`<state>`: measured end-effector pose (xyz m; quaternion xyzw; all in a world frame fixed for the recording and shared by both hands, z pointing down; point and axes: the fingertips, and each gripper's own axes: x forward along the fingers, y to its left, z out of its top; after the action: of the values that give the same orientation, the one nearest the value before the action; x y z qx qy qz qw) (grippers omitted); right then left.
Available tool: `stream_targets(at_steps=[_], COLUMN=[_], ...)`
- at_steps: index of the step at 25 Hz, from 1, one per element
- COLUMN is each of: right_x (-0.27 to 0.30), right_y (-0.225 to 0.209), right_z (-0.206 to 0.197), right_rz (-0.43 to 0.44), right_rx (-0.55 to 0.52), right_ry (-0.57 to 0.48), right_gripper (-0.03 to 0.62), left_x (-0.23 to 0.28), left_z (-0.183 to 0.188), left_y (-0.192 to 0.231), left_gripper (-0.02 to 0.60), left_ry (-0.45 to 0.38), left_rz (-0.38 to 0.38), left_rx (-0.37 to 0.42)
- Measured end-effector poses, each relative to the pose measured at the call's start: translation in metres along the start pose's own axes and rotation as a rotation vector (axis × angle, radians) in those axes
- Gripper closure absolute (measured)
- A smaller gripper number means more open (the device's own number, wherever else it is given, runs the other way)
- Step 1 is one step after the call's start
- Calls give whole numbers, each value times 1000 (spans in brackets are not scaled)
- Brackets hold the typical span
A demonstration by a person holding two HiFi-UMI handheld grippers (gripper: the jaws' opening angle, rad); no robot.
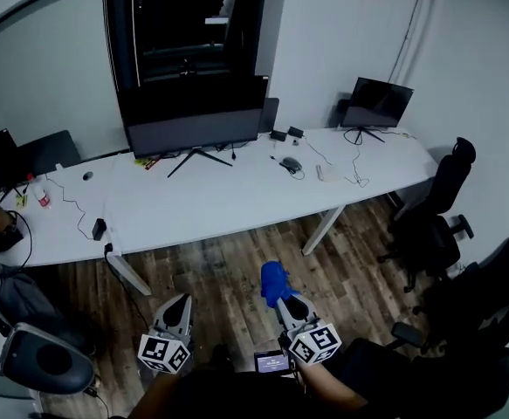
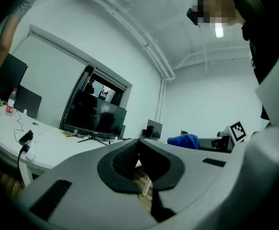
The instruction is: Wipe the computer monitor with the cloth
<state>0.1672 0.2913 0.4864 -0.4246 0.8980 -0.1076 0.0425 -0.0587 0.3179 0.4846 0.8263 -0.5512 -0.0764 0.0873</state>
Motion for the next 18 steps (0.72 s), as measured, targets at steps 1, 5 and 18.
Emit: stream_targets(at_steps=[1,5,18], right_x=[15,72,190], right_y=[-3,-14,-64], right_z=[5,17,6], right_rz=[2,11,35], right_rx=[-8,-15,-26], right_ry=[-5,-13,54], right_gripper=[531,531,532], left_x=[10,46,141], left_z=[5,13,1], left_y=[10,51,136], left_gripper=[588,588,588], left_ry=[-6,-20,-6], left_rz=[0,9,52], left_rx=[-2,-23,-76])
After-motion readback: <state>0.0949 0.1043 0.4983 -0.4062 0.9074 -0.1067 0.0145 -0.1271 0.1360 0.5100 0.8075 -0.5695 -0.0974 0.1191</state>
